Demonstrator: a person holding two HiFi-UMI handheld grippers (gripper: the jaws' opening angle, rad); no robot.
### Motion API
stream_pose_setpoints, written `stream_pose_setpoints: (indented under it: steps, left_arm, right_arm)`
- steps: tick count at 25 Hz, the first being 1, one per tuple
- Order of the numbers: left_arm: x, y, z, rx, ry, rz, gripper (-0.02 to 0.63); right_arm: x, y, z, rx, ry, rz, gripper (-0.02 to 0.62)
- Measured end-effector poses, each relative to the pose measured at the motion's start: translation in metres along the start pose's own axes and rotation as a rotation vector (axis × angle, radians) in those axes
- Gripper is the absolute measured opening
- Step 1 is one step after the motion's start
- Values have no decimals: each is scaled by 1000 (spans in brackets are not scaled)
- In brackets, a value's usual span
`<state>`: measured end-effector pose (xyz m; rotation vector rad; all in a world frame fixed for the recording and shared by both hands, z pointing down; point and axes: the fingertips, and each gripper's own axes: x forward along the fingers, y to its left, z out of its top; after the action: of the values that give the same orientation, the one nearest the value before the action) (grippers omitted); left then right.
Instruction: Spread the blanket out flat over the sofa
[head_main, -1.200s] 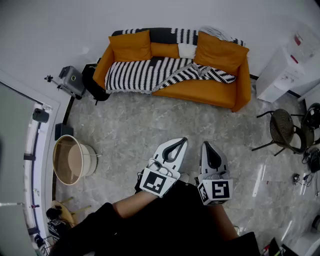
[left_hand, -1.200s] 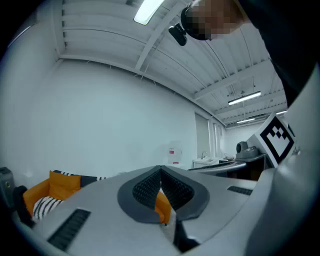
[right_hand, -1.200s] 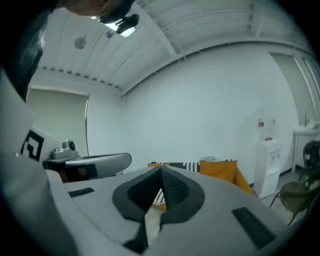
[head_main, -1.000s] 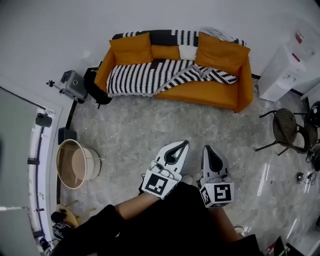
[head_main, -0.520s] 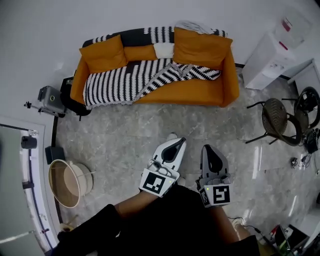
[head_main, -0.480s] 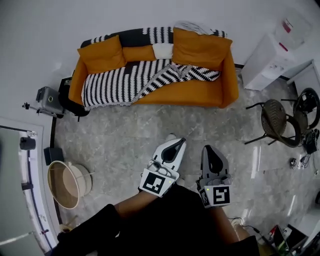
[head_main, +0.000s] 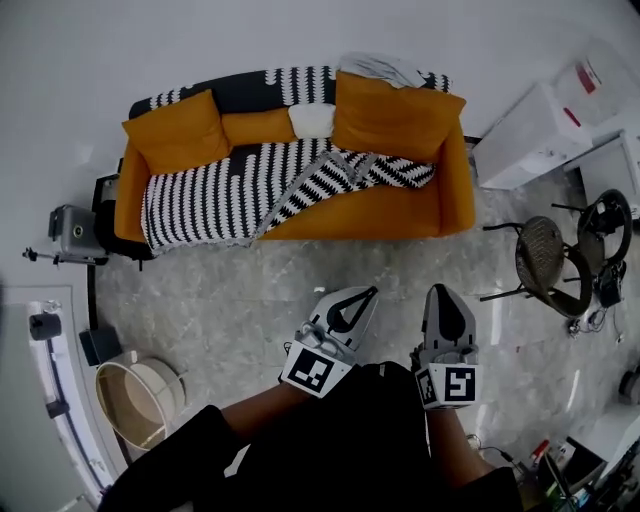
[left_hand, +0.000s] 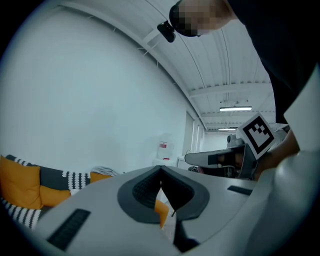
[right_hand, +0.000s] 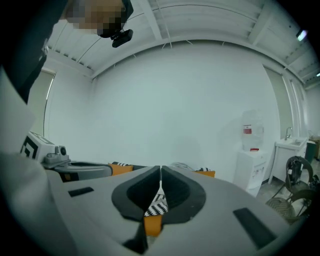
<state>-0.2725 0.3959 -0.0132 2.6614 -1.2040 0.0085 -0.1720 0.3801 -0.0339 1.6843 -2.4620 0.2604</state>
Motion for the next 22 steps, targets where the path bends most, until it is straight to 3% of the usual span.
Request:
stream_pose_setpoints:
  steps: [5, 10, 13, 16, 20, 22]
  left_arm:
    - [41, 48, -13, -36, 50, -35, 15]
    - [85, 80, -34, -7, 105, -85, 15]
    - [115, 108, -50, 31, 170, -76, 15]
    - [154, 136, -68, 16, 219, -44, 15]
    - [216, 167, -108, 80, 298, -51, 15]
    - [250, 185, -131, 59, 310, -47, 15]
  right_arm:
    - [48, -1, -5, -6, 42, -7, 38]
    - [80, -13, -17, -25, 39, -4, 37]
    - [110, -32, -30, 19, 35, -10, 37]
    - [149, -57, -48, 42, 40, -3, 37]
    - [210, -99, -84, 117, 67, 3, 37]
    - [244, -122, -97, 132, 75, 16, 37]
